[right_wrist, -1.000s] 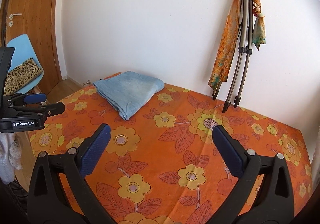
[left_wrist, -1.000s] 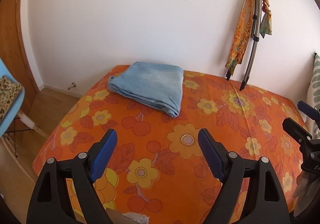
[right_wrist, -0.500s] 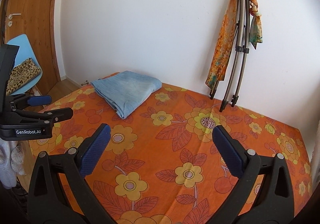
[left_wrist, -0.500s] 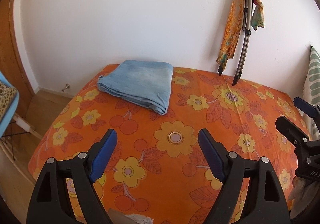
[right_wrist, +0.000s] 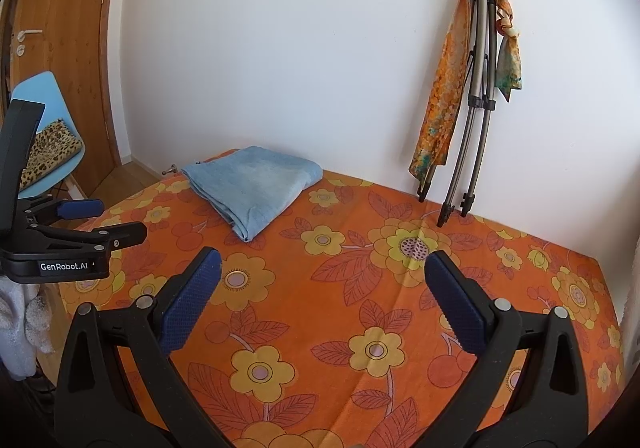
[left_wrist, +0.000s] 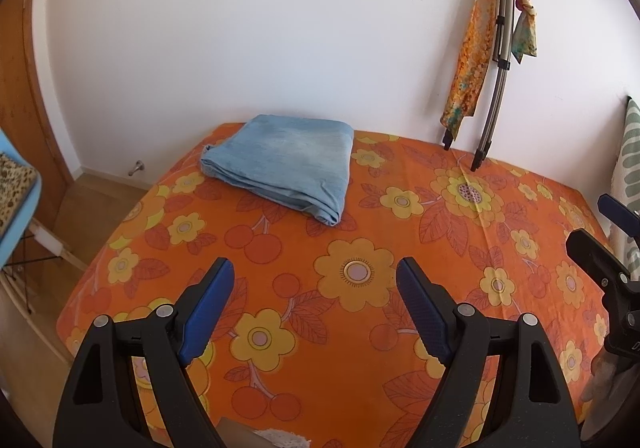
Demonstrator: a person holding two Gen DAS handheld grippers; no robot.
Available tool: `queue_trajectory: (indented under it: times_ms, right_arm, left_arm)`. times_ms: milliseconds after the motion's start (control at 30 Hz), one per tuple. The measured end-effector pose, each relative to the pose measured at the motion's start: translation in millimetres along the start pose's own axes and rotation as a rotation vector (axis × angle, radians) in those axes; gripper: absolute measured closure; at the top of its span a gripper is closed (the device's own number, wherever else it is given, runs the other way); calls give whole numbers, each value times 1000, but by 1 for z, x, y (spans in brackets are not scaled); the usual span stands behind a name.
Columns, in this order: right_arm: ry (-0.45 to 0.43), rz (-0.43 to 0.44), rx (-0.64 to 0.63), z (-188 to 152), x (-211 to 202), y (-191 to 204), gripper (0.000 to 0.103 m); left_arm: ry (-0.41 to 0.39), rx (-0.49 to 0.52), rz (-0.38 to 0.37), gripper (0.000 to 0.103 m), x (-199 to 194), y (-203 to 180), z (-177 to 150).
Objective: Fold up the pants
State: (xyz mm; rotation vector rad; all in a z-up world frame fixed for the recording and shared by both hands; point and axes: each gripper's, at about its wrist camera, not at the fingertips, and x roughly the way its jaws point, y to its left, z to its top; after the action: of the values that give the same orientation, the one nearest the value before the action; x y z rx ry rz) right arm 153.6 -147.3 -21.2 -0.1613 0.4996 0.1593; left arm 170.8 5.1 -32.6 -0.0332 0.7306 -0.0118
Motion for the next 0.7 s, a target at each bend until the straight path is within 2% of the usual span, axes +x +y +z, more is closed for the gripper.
queue_trajectory:
  times_ms: [700]
  right_arm:
    - [2,-4,0,0,-1,2,0]
  left_arm:
    - [-17,8,3,20,-5,-4,1]
